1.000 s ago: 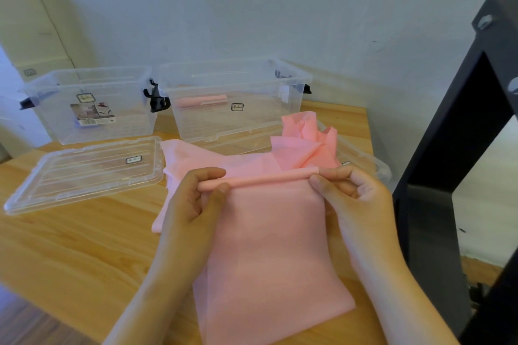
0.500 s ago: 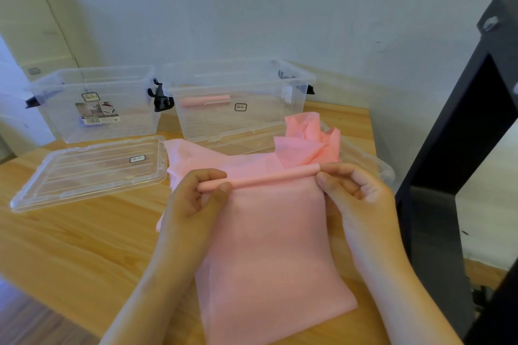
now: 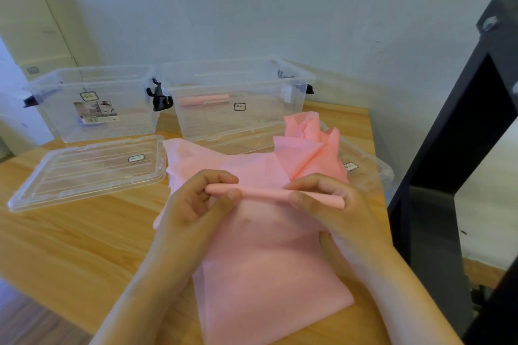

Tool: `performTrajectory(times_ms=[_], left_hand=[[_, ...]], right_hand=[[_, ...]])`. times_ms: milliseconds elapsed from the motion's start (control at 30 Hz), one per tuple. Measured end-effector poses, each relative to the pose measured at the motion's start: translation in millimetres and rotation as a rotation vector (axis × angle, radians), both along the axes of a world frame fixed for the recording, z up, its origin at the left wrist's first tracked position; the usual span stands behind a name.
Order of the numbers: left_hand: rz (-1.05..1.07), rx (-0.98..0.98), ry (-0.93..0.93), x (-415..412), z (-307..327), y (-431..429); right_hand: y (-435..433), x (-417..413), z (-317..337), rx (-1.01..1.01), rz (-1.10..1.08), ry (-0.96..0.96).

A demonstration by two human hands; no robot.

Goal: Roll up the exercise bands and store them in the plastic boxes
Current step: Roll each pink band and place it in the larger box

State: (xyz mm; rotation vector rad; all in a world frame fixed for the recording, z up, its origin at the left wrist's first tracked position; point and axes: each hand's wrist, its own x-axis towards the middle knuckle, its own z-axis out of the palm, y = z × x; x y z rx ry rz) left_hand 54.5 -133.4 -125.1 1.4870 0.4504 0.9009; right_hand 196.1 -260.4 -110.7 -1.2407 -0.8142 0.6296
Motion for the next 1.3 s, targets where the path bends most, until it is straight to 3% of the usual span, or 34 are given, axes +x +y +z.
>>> performTrajectory(times_ms=[667,967,1300], left_hand=[[-0.016,0.000,0.037,-13,2,12],[0.049,-0.040,-0.001,-15,1,9],[0.158,0.091,0.037,-8,-2,-1]], right_hand=[[-5,10,7,-0.093,-0.035,-0.043],[1,9,6,-0.089,-0.060,0.039],[4,12,0,-0.065,-0.065,0.107]])
